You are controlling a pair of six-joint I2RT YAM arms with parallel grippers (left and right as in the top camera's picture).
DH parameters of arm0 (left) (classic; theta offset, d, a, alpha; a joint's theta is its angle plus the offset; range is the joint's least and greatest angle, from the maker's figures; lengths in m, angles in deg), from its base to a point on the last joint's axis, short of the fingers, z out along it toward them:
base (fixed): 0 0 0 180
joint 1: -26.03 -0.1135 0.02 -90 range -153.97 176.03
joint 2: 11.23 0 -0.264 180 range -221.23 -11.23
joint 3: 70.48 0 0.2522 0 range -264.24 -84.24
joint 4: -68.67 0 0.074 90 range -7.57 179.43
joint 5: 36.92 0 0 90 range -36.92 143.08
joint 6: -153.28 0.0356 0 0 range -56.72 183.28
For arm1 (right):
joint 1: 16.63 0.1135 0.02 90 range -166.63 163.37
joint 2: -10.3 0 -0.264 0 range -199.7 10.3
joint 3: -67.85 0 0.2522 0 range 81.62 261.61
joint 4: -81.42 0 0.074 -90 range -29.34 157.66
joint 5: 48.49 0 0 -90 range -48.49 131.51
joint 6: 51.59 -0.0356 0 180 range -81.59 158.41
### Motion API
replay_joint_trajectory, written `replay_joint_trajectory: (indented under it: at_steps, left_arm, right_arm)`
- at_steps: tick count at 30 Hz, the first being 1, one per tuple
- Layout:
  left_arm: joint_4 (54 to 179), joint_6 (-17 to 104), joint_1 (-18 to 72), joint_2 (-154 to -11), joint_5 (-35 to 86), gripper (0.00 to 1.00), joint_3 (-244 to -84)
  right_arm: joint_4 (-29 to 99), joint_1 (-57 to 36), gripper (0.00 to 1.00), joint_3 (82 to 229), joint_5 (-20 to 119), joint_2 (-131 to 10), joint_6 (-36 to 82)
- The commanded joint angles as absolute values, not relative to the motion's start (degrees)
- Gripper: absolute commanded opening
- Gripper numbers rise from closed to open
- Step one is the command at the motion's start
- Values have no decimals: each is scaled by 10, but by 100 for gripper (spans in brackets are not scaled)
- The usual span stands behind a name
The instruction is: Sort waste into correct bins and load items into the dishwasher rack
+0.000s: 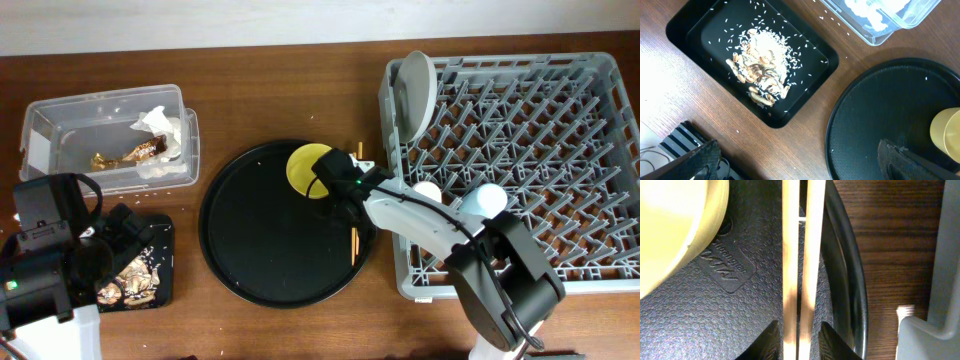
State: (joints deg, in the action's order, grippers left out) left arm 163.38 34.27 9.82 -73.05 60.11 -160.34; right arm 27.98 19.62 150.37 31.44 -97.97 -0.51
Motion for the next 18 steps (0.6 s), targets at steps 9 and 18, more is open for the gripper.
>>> replay_joint_trajectory:
  at_steps: [9, 18]
  left_arm:
    - [1633, 340, 96, -728, 600, 99, -1612]
    - [1633, 340, 96, -728, 600, 99, -1612]
  right_arm:
    - [276, 231, 30, 1512, 279, -961, 1]
    - [279, 232, 31, 1523, 303, -954, 0]
